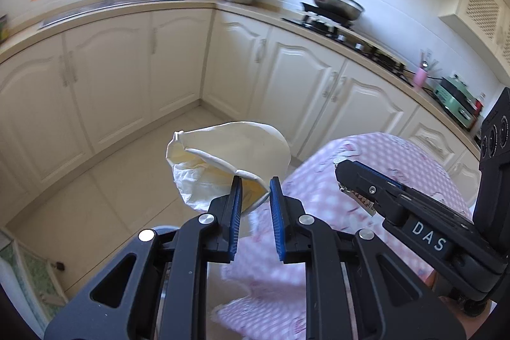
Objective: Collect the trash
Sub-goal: 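Carry the tissue and snack bar over the blue bucket and open both tools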
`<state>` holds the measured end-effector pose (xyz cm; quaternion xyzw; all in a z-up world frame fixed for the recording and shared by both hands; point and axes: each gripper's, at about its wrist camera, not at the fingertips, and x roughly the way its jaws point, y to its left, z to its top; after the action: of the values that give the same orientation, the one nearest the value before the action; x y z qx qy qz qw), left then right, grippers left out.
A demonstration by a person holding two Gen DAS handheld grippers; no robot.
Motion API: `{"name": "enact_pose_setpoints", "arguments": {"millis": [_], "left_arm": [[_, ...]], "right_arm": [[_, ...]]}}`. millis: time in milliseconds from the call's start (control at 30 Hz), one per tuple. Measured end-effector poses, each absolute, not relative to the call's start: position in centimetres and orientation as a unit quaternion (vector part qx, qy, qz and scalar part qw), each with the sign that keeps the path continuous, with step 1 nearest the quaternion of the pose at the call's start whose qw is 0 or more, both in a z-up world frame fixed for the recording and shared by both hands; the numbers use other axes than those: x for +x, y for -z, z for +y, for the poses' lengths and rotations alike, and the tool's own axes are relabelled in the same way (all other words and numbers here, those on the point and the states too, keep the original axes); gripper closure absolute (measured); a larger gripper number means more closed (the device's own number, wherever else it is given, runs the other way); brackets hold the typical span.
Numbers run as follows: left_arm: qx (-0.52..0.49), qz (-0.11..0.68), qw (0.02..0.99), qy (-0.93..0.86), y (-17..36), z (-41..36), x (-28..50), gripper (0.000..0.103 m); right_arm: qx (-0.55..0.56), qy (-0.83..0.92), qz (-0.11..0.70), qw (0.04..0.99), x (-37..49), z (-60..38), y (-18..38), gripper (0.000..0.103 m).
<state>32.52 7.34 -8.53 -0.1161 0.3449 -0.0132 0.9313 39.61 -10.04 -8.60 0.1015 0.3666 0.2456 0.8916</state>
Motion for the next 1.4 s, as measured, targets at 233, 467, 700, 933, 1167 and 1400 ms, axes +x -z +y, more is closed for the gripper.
{"name": "enact_pose_setpoints", "arguments": {"millis": [233,467,700,933,1167,1400], "left_arm": [[-0.137,0.363,0.921,-0.023,10.2,12.5,31.3,0.087],[-0.162,0.391,0.905,-0.047,13.2,16.8,31.7,0.087],[-0.194,0.401,0.894,-0.046,15.3,19.1,33.7,0.078],[-0.199,0.404,0.891,-0.056,16.3,20.0,33.4,0.054],[-0.193,0.412,0.887,-0.08,16.8,21.1,32.7,0.043],[-0.187,0.409,0.887,-0.102,16.3,22.1,32.4,0.03]], "right_arm": [[0.112,-0.284,0.391,0.868,39.2,-3.5,10.2,0.09],[0.133,-0.309,0.419,0.843,40.1,0.8,12.7,0.09],[0.144,-0.312,0.435,0.832,41.4,3.0,14.4,0.09],[0.148,-0.312,0.446,0.826,42.3,3.8,15.5,0.09],[0.146,-0.318,0.456,0.818,42.5,4.7,16.3,0.089],[0.138,-0.329,0.453,0.817,42.8,6.5,16.1,0.084]]}}
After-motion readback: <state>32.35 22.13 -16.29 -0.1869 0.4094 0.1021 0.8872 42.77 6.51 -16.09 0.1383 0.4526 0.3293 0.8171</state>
